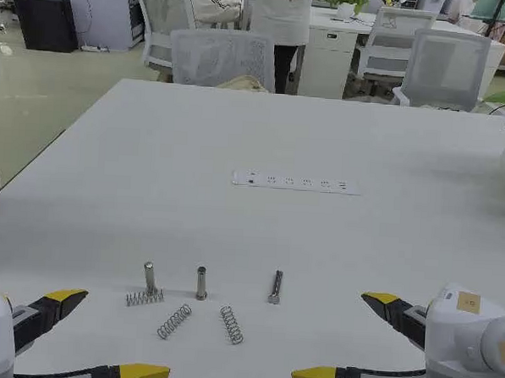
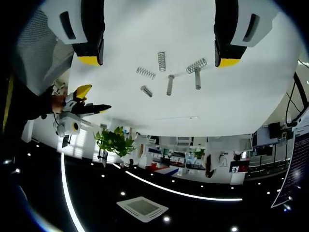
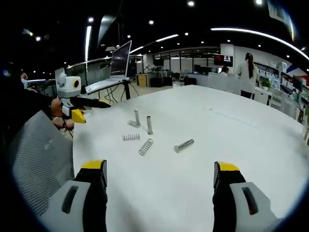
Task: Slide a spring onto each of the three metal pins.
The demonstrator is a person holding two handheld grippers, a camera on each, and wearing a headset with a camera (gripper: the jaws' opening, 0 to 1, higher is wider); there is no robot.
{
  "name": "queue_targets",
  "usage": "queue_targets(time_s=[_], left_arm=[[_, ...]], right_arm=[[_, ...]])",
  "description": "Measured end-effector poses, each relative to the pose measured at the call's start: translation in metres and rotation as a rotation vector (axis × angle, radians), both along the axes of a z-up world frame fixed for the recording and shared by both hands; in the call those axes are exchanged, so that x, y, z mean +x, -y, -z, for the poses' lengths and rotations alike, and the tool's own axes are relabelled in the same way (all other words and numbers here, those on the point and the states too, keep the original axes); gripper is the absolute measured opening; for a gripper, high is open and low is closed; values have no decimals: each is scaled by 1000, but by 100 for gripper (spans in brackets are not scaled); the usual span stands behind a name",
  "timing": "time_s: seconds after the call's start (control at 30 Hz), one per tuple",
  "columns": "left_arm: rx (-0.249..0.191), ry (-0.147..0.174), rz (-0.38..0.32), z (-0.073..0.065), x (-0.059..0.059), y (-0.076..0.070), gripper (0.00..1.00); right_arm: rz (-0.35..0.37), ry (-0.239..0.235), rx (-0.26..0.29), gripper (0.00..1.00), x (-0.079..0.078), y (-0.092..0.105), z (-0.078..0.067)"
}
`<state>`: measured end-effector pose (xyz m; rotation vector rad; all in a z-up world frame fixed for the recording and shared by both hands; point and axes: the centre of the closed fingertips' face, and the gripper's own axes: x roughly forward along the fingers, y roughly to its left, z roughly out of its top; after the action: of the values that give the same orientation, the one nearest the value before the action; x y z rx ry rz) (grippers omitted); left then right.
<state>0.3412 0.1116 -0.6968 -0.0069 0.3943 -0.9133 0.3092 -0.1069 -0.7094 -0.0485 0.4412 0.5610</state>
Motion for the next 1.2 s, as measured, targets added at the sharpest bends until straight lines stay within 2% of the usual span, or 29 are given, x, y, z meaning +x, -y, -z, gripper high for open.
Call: queue_targets(time_s=[0.33,0.57,1.2], left_arm=[[-27,13,-11,-4,4,2,91],[-30,16,-20,-5,4,-2,91],[-27,13,-4,-4,2,1,90]], right_arm=[[11,-15,-14,88,-1,9,4],[11,-17,-15,87,-2,10,4],[3,-46,-25,87,-2,9,10]])
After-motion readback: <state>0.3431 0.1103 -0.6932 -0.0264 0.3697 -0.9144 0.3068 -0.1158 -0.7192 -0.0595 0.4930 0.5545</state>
